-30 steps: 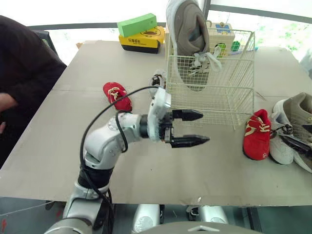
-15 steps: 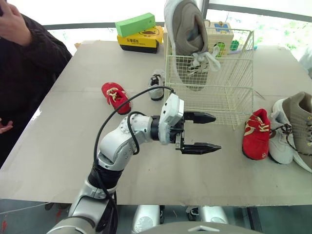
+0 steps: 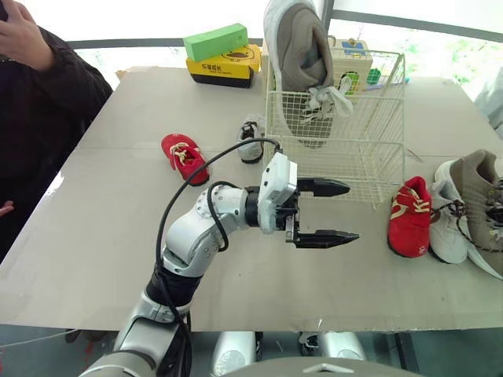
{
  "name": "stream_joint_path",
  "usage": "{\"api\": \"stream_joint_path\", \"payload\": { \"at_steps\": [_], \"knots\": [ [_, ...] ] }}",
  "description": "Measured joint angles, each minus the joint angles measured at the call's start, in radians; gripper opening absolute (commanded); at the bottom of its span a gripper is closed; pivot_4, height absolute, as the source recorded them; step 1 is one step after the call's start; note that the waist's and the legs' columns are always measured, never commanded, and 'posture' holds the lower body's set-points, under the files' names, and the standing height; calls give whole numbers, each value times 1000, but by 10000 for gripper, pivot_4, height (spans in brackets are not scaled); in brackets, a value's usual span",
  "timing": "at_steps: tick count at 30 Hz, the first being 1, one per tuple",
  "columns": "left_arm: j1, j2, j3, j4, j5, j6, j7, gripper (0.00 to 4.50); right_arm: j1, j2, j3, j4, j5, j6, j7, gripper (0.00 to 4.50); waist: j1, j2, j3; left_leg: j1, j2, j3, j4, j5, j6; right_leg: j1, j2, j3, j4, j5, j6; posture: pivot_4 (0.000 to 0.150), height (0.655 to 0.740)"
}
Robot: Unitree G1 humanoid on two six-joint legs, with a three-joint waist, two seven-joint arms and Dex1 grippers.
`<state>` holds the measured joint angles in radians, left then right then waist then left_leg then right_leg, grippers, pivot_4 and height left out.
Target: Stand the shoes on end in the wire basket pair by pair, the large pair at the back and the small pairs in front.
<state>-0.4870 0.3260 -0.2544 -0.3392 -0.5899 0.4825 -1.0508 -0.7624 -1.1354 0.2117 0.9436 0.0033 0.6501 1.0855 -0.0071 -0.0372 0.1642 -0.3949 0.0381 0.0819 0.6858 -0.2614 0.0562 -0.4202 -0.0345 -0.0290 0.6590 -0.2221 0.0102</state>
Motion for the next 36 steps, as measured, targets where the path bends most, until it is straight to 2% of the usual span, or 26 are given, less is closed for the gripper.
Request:
{"api": "stream_joint_path", "payload": {
  "at_steps": [1, 2, 6, 9, 13, 15, 18, 19, 22, 26, 29, 30, 33, 36],
  "knots": [
    [0, 0, 0, 8, 0, -5, -8, 45000, 0, 2, -13, 8, -4, 0, -2, 3238, 0, 0, 0, 0, 0, -1, 0, 0, 0, 0, 0, -1, 0, -1, -1, 1500, 7400],
    [-1, 0, 0, 19, 0, -10, -18, 45000, 1, 4, -25, 14, -6, 0, -6, 436, 1, -1, -1, 0, 0, -1, 0, 0, 0, 0, 0, -1, 0, -2, -3, 1500, 7400],
    [-55, -11, -27, 110, 1, -21, -93, 45000, 46, 22, -110, -3, 1, -16, -63, 436, 0, -5, -3, 0, 1, -2, 0, 0, 0, 1, 0, -2, 0, -2, -3, 1500, 7400],
    [-86, -28, -30, 151, 2, -37, -115, 45000, 133, 27, -176, -108, 15, -43, -106, 436, -3, -5, -3, 0, 0, 0, 1, 0, 0, 2, -1, -1, -1, -2, -2, 1500, 7400],
    [-112, -47, -30, 198, 2, -38, -130, 45000, 253, 54, -310, -283, 68, 24, -198, 436, -8, -3, -3, 1, 0, 1, 1, 0, 0, 1, -2, 1, 0, -2, 0, 1500, 7400],
    [-123, -55, -30, 211, 6, -41, -137, 45000, 303, 82, -411, -362, 105, 74, -270, 436, -8, 1, -2, 0, 0, 1, 0, 0, 0, 0, -2, 1, 0, 0, 3, 1500, 7400],
    [-141, -62, -29, 229, 13, -47, -134, 45000, 332, 128, -573, -473, 151, 115, -381, 436, -5, 16, -1, -3, -1, 3, -1, 0, 0, -4, -1, 3, 2, -1, 4, 1500, 7400],
    [-151, -66, -22, 235, 13, -45, -124, 45000, 345, 157, -669, -552, 169, 130, -448, 436, -1, 22, -1, -4, -1, 3, -1, 0, 0, -6, 0, 3, 3, -1, 5, 1500, 7400],
    [-162, -67, 13, 235, 10, -31, -91, 45000, 337, 198, -822, -745, 211, 137, -550, 436, -1, 29, -1, -6, -1, 4, -3, 0, -1, -10, 2, 5, 3, -1, 5, 1500, 7400],
    [-128, -72, 95, 179, -45, 49, 27, 45000, 162, 279, -893, -1014, 295, 159, -677, 436, -20, 33, 0, -5, 1, 7, -8, 2, -3, -13, 4, 13, 4, -2, 6, 1500, 7400],
    [-70, -73, 166, 87, -102, 95, 126, 45000, -32, 339, -808, -1099, 332, 127, -730, 436, -31, 32, 0, -2, 1, 8, -10, 1, -1, -13, 6, 14, 3, -2, 6, 1500, 7400],
    [-27, -75, 202, 35, -111, 101, 188, 45000, -133, 411, -758, -1085, 342, 85, -750, 436, -39, 32, 0, -1, 2, 10, -10, 1, -1, -13, 5, 17, 3, -2, 5, 1500, 7400],
    [61, -84, 247, -58, -98, 81, 303, 45000, -284, 546, -667, -981, 357, -22, -773, 436, -35, 31, 1, -1, 1, 12, -11, 1, -1, -13, 5, 17, 3, 0, 2, 1500, 7400],
    [146, -67, 281, -148, -104, 60, 353, 45000, -382, 657, -616, -831, 355, -151, -791, 436, -24, 30, 1, -4, 0, 12, -11, 1, -1, -15, 3, 16, 2, 0, 2, 1500, 7400]
  ]
}}
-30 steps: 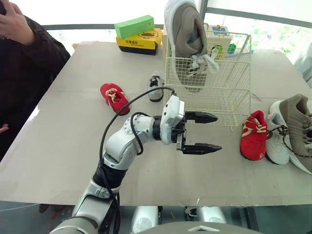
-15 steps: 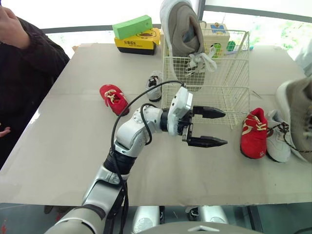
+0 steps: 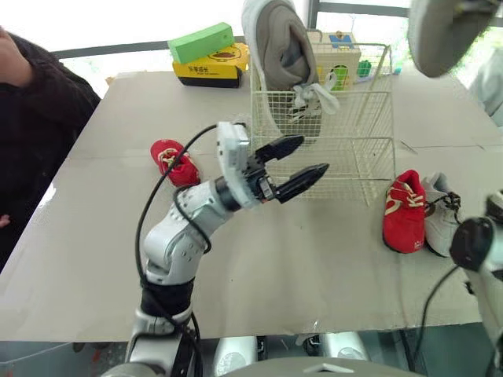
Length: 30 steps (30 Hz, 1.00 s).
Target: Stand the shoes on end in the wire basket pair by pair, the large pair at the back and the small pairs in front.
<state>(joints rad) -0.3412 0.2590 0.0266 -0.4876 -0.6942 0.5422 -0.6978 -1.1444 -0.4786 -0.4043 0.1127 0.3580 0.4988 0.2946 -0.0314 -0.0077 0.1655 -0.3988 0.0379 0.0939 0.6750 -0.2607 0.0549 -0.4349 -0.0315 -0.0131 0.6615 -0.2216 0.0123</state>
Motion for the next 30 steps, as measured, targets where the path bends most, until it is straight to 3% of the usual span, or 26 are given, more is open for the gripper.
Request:
{"api": "stream_joint_path", "payload": {
  "at_steps": [8, 14, 18, 21, 30],
  "knots": [
    [159, 74, 108, -169, -64, 2, 109, 45000, -71, 154, 131, 382, -97, -399, 3, 436, 22, -1, 1, -8, -1, -1, 0, 0, -1, -4, -2, 0, -4, 0, 0, 1500, 7400],
    [226, 149, 174, -251, -129, -6, 126, 45000, -14, 173, 162, 442, -155, -616, -14, 436, 20, -3, 0, -12, -1, -3, 2, 1, -1, -8, -3, -1, -1, 0, 0, 1500, 7400],
    [231, 174, 192, -266, -152, -10, 146, 45000, 60, 193, 183, 384, -165, -663, -25, 436, 17, -3, -1, -8, -1, -3, 2, 1, -2, -5, -3, -1, 0, 0, 0, 1500, 7400],
    [231, 178, 178, -270, -150, -26, 161, 45000, 120, 209, 198, 340, -181, -664, -56, 436, 17, -5, -2, 4, 0, -3, 1, -1, 1, 5, -3, -1, -1, 0, 0, 1500, 7400],
    [280, 198, 168, -260, -125, -88, 127, 45000, 232, 199, 214, 287, -235, -534, -149, 436, 17, -7, -4, 1, 0, -2, 1, 1, -2, 2, -4, 0, 0, 0, -1, 1500, 7400]
  ]
}}
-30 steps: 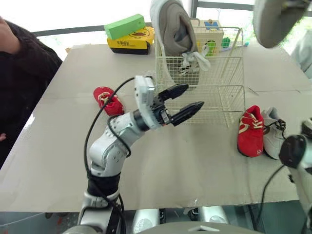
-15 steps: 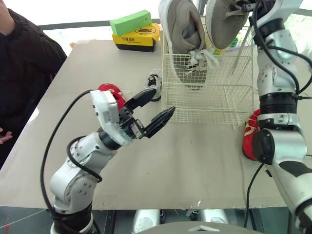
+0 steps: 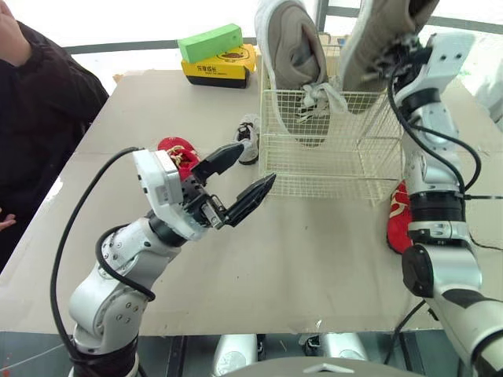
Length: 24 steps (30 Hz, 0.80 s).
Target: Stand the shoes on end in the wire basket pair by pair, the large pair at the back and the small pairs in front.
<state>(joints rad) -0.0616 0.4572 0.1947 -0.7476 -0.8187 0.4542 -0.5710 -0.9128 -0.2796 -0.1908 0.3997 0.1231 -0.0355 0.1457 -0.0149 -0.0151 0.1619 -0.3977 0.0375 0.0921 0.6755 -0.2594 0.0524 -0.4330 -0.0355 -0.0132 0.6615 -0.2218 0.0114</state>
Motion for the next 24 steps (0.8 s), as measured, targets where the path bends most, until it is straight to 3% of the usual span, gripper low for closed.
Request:
{"api": "stream_joint_path", "payload": {
  "at_steps": [10, 16, 20, 24],
  "knots": [
    [41, 28, 14, 15, 1, -48, -35, 45000, 24, 71, 28, -157, 2, 181, -57, 436, -6, 0, 0, 0, 1, 1, -4, -2, 3, -1, 0, 1, -1, 0, 0, 1500, 7400],
    [67, 43, 35, -23, -1, -46, 22, 45000, 100, 104, 33, -211, 23, 252, -57, 436, -3, -2, 0, -1, 1, 1, -4, -2, 3, -2, 0, 1, -3, 0, 0, 1500, 7400],
    [71, 52, 33, -96, -9, -45, 74, 45000, 125, 82, 32, -249, 55, 294, 4, 13326, -2, -2, -1, 0, 1, 1, -5, -2, 3, -1, 0, 1, -3, 0, 0, 1500, 7400],
    [71, 52, 25, -116, -5, -40, 124, 45000, 135, 36, 39, -269, 94, 338, 100, 32554, -2, -2, -1, 2, 1, 1, -4, -2, 4, 0, 1, 0, -3, 0, 0, 1500, 7400]
  ]
}}
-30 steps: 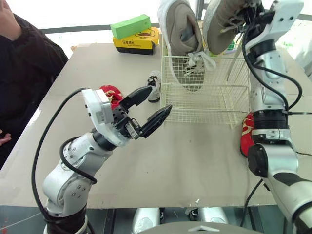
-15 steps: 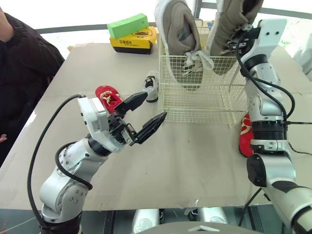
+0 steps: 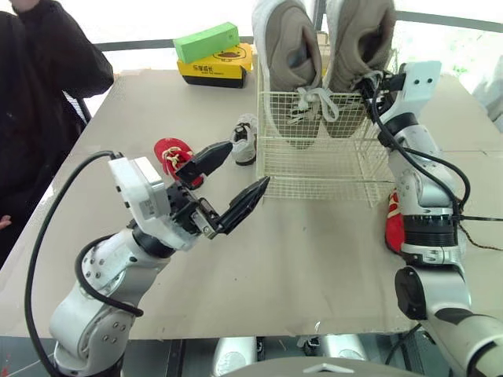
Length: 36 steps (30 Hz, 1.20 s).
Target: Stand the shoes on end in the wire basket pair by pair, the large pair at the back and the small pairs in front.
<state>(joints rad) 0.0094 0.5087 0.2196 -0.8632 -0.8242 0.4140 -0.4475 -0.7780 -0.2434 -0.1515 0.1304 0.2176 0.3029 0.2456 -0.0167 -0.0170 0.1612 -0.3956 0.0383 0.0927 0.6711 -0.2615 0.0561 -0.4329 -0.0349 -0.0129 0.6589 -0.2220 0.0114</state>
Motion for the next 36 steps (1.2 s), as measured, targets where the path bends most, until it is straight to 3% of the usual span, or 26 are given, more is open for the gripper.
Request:
{"api": "stream_joint_path", "payload": {
  "at_steps": [3, 13, 19, 21, 27, 32, 36],
  "knots": [
    [0, 0, -9, 0, 1, 1, 13, 45000, 1, -57, 19, -16, 30, 41, 89, 44444, 3, 0, 0, 0, -1, 0, 0, 0, 0, 0, 1, 0, 0, 0, 0, 1500, 7400],
    [16, -44, -25, 107, 21, -2, 38, 45000, 78, -301, -3, -155, 146, 174, 342, 44444, 4, 0, 1, -3, 0, -1, -2, 0, 0, -2, 1, 0, -3, 0, 0, 1500, 7400],
    [-1, -97, -13, 204, 82, 2, 151, 45000, 241, -422, -89, -281, 243, 209, 463, 44444, 8, -1, 1, -3, 0, -1, -2, 0, 1, -1, 0, -1, -4, 0, 1, 1500, 7400],
    [-2, -97, 8, 241, 122, 35, 217, 45000, 324, -454, -139, -363, 342, 264, 515, 44444, 8, -2, 1, -3, 0, -1, -2, 0, 1, -1, -1, -1, -4, 0, 1, 1500, 7400],
    [-9, -98, 45, 357, 284, 135, 417, 45000, 517, -483, -150, -712, 634, 370, 625, 44444, 4, -7, 5, -3, 2, -4, -2, 0, 0, -1, 0, -3, -3, -2, 4, 1500, 7400],
    [-97, -120, 34, 370, 403, 184, 530, 45000, 550, -433, -87, -822, 695, 374, 555, 44444, 11, -11, 5, -3, 0, -4, -1, 0, 0, 0, -3, -3, -4, 0, 1, 1500, 7400],
    [-170, -174, -35, 430, 455, 190, 535, 45000, 593, -440, -76, -835, 694, 365, 540, 44444, 31, -13, 6, -5, -1, -4, -1, -1, 1, 0, -4, -4, -6, 0, 0, 1500, 7400]
  ]
}}
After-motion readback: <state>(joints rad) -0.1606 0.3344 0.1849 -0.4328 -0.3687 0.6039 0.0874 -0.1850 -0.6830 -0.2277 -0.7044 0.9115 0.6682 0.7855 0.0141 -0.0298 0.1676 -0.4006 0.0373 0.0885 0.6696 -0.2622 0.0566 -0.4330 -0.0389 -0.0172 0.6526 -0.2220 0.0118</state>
